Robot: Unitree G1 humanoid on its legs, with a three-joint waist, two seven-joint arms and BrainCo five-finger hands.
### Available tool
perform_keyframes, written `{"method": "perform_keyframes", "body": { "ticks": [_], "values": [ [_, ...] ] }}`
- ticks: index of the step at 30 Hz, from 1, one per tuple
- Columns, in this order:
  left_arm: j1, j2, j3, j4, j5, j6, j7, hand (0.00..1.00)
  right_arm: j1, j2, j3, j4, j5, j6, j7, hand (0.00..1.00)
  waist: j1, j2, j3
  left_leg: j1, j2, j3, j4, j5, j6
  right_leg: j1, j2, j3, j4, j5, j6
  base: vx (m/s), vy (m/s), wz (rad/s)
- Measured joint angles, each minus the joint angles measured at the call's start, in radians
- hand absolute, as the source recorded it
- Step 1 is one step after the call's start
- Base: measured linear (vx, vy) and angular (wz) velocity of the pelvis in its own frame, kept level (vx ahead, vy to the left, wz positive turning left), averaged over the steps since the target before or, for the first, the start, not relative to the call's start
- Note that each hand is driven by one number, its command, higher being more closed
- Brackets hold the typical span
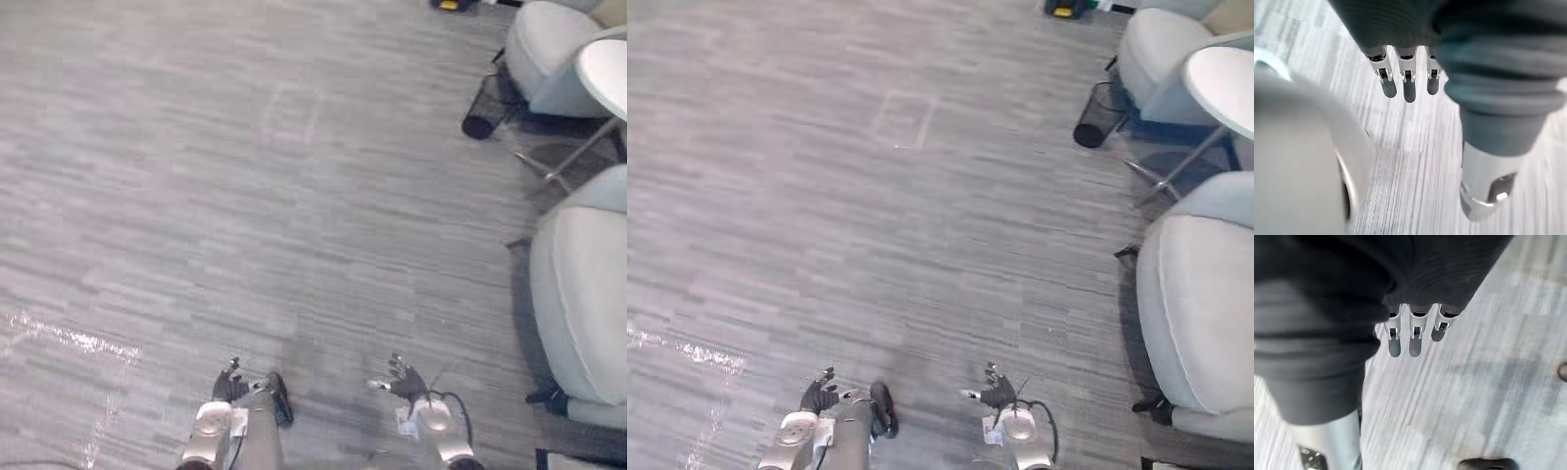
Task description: Organize the slippers on the shoe rack
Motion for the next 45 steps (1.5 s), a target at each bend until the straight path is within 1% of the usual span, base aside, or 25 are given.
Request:
{"method": "perform_keyframes", "body": {
  "ticks": [2, 4, 5, 8, 9, 11, 13, 15, 16, 17, 19, 20, 21, 23, 26, 30, 31, 32, 34, 37, 38, 39, 40, 43, 45],
  "values": [
    [0.013, -0.008, 0.004, 0.008, -0.002, 0.001, -0.001, 0.0, 0.004, 0.002, -0.001, 0.004, -0.001, -0.001, 0.002, 0.0, 0.0, 0.001, 0.001, 0.052, -0.014, -0.006, -0.029, -0.04, -0.021, -0.03, -0.016, 0.025, 0.129, 0.001, 0.002, 0.3, 0.232, 0.04],
    [0.024, -0.007, 0.0, 0.014, 0.0, 0.006, -0.001, 0.0, 0.03, 0.007, -0.002, 0.004, -0.003, -0.001, 0.004, 0.0, -0.005, -0.018, -0.005, 0.139, -0.053, -0.007, -0.101, -0.072, -0.033, -0.152, -0.08, 0.079, 0.455, 0.036, 0.019, 0.3, 0.225, 0.08],
    [0.03, 0.001, -0.011, 0.015, 0.0, 0.012, -0.001, 0.0, 0.042, 0.01, -0.002, 0.005, -0.007, 0.0, 0.005, 0.0, -0.013, -0.029, -0.008, 0.192, -0.079, -0.009, -0.138, -0.081, -0.026, -0.218, -0.109, 0.117, 0.617, 0.114, 0.021, 0.35, 0.126, 0.16],
    [0.047, 0.01, -0.029, 0.018, 0.001, 0.014, 0.002, 0.0, 0.082, 0.02, 0.0, 0.02, -0.011, 0.004, 0.013, 0.0, -0.024, -0.018, -0.003, 0.336, -0.086, -0.017, -0.227, -0.098, -0.025, -0.383, -0.073, 0.135, 0.899, -0.03, -0.036, 0.44, 0.087, 0.06],
    [0.048, 0.011, -0.029, 0.018, 0.001, 0.014, 0.003, 0.0, 0.081, 0.015, 0.0, 0.023, -0.011, 0.004, 0.013, 0.0, -0.038, -0.011, 0.0, 0.396, -0.075, -0.02, -0.262, -0.106, -0.03, -0.459, -0.039, 0.081, 0.886, -0.11, -0.083, 0.42, 0.011, 0.12],
    [0.038, 0.006, -0.029, 0.018, 0.001, 0.014, 0.002, 0.0, 0.073, 0.004, 0.0, 0.025, -0.011, 0.003, 0.013, 0.0, -0.058, 0.003, 0.008, 0.437, -0.049, -0.023, -0.277, -0.118, -0.041, -0.536, 0.011, 0.021, 0.745, -0.145, -0.114, 0.44, -0.07, 0.23],
    [0.023, -0.002, -0.03, 0.02, 0.002, 0.014, 0.001, 0.0, 0.061, -0.004, -0.003, 0.016, -0.007, -0.004, 0.012, 0.0, -0.073, 0.015, 0.015, 0.478, -0.026, -0.031, -0.295, -0.131, -0.062, -0.605, 0.062, -0.005, 0.502, -0.116, -0.118, 0.48, -0.127, 0.3],
    [0.008, -0.011, -0.032, 0.026, 0.004, 0.013, 0.0, 0.0, 0.064, -0.002, -0.002, 0.009, -0.006, -0.006, 0.012, 0.0, -0.088, 0.006, 0.014, 0.57, -0.024, -0.045, -0.353, -0.149, -0.105, -0.608, 0.096, 0.029, 0.091, 0.111, -0.097, 0.57, -0.209, 0.5],
    [0.009, -0.013, -0.031, 0.029, 0.005, 0.013, 0.0, 0.0, 0.064, -0.003, -0.002, 0.01, -0.005, -0.006, 0.013, 0.0, -0.088, 0.006, 0.014, 0.587, -0.021, -0.05, -0.357, -0.157, -0.119, -0.599, 0.1, 0.04, 0.096, 0.17, -0.097, 0.62, -0.236, 0.33],
    [-0.001, -0.034, -0.029, 0.05, 0.006, 0.012, 0.0, 0.0, 0.049, -0.009, -0.004, 0.019, -0.007, -0.003, 0.012, 0.0, -0.087, 0.043, 0.016, 0.633, 0.014, -0.08, -0.352, -0.166, -0.133, -0.594, 0.134, 0.064, 0.171, 0.203, -0.163, 0.76, -0.289, 0.07],
    [-0.005, -0.054, -0.028, 0.058, 0.013, 0.01, -0.004, 0.0, 0.033, -0.024, -0.013, 0.022, -0.01, 0.0, 0.013, 0.0, -0.086, 0.078, 0.011, 0.613, 0.044, -0.124, -0.263, -0.137, -0.155, -0.621, 0.145, 0.063, 0.298, 0.096, -0.173, 0.7, -0.257, 0.03],
    [-0.006, -0.071, -0.021, 0.073, 0.016, 0.01, -0.005, 0.0, 0.033, -0.038, -0.013, 0.02, -0.006, 0.005, 0.016, 0.0, -0.088, 0.103, 0.013, 0.535, 0.09, -0.189, -0.02, -0.093, -0.191, -0.579, 0.15, 0.035, 0.349, 0.011, -0.191, 0.5, -0.16, 0.11],
    [-0.006, -0.072, -0.02, 0.075, 0.016, 0.011, -0.006, 0.0, 0.033, -0.038, -0.013, 0.021, -0.006, 0.005, 0.015, 0.0, -0.09, 0.105, 0.015, 0.521, 0.097, -0.197, 0.022, -0.078, -0.191, -0.565, 0.153, 0.032, 0.348, 0.004, -0.192, 0.62, -0.185, 0.16],
    [0.012, -0.079, 0.002, 0.077, 0.019, 0.013, -0.009, 0.0, 0.043, -0.034, -0.008, 0.036, -0.005, 0.013, 0.017, 0.0, -0.085, 0.11, 0.024, 0.377, 0.179, -0.217, 0.453, 0.025, -0.21, -0.399, 0.188, 0.028, 0.268, -0.042, -0.215, 0.59, -0.108, 0.01],
    [0.023, -0.068, 0.034, 0.048, 0.019, 0.012, -0.008, 0.0, 0.041, -0.019, -0.01, 0.036, 0.004, 0.016, 0.014, 0.0, -0.061, 0.083, 0.032, 0.236, 0.206, -0.122, 0.66, -0.037, -0.159, -0.221, 0.206, 0.068, 0.135, -0.063, -0.212, 0.6, -0.041, -0.29],
    [0.018, -0.058, 0.059, 0.022, 0.013, 0.01, -0.008, 0.0, 0.028, -0.01, -0.012, 0.037, 0.005, 0.019, 0.013, 0.0, -0.031, 0.073, 0.034, 0.053, 0.155, 0.014, 0.401, -0.116, -0.111, -0.098, 0.163, 0.127, 0.058, -0.081, -0.173, 0.5, 0.11, -0.48],
    [0.01, -0.051, 0.058, 0.016, 0.012, 0.008, -0.007, 0.0, 0.026, -0.006, -0.019, 0.037, 0.002, 0.019, 0.012, 0.0, -0.023, 0.056, 0.044, 0.033, 0.105, 0.029, 0.247, -0.101, -0.1, -0.062, 0.125, 0.132, 0.041, -0.096, -0.152, 0.63, 0.298, -0.42],
    [0.01, -0.054, 0.055, 0.009, 0.009, 0.008, -0.004, 0.0, 0.027, -0.007, -0.033, 0.038, -0.001, 0.019, 0.011, 0.0, -0.016, 0.052, 0.044, 0.023, 0.046, 0.014, -0.05, -0.002, -0.096, -0.018, 0.091, 0.138, 0.011, -0.115, -0.123, 0.43, 0.222, -0.41],
    [0.005, -0.056, 0.053, 0.008, 0.002, 0.009, -0.002, 0.0, 0.015, -0.004, -0.037, 0.052, -0.002, 0.022, 0.007, 0.0, -0.008, 0.04, 0.034, 0.038, -0.007, 0.009, -0.125, 0.129, -0.027, 0.024, 0.06, 0.171, -0.03, -0.123, -0.105, 0.58, 0.293, -0.16],
    [-0.004, -0.049, 0.055, 0.008, 0.001, 0.011, -0.001, 0.0, 0.02, 0.008, -0.01, 0.052, -0.016, 0.02, 0.011, 0.0, -0.022, 0.017, 0.018, 0.023, -0.03, -0.019, -0.045, 0.038, 0.024, -0.004, 0.041, 0.182, 0.07, -0.032, -0.085, 0.65, 0.353, 0.25],
    [-0.002, -0.046, 0.053, 0.016, 0.001, 0.011, 0.0, 0.0, 0.034, 0.012, -0.011, 0.061, -0.018, 0.02, 0.011, 0.0, -0.019, -0.009, 0.004, 0.064, -0.051, -0.017, -0.033, -0.025, 0.025, -0.078, 0.013, 0.21, 0.296, -0.032, -0.014, 0.55, 0.288, 0.29],
    [0.002, -0.037, 0.052, 0.024, 0.0, 0.012, 0.001, 0.0, 0.033, 0.018, -0.01, 0.078, -0.018, 0.019, 0.012, 0.0, -0.014, -0.023, -0.002, 0.103, -0.062, -0.01, -0.031, -0.06, 0.019, -0.147, -0.005, 0.248, 0.488, -0.005, 0.104, 0.55, 0.262, 0.14],
    [0.005, -0.028, 0.049, 0.033, 0.0, 0.015, 0.001, 0.0, 0.034, 0.025, -0.01, 0.085, -0.018, 0.02, 0.012, 0.0, -0.015, -0.028, -0.004, 0.135, -0.071, -0.01, -0.03, -0.083, 0.017, -0.196, -0.006, 0.279, 0.615, 0.013, 0.134, 0.45, 0.189, -0.01],
    [0.032, -0.019, 0.028, 0.047, 0.0, 0.024, 0.003, 0.0, 0.047, 0.037, -0.009, 0.085, -0.019, 0.02, 0.025, 0.0, -0.03, -0.02, 0.001, 0.334, -0.098, -0.008, -0.122, -0.133, 0.017, -0.376, -0.01, 0.234, 0.985, -0.02, 0.08, 0.65, 0.17, 0.0],
    [0.033, -0.022, 0.006, 0.05, 0.001, 0.025, 0.004, 0.0, 0.042, 0.02, -0.009, 0.074, -0.019, 0.017, 0.032, 0.0, -0.038, 0.001, 0.009, 0.479, -0.101, -0.01, -0.239, -0.131, 0.015, -0.485, 0.013, 0.124, 0.911, -0.12, -0.059, 0.54, 0.068, 0.07]
  ]
}}
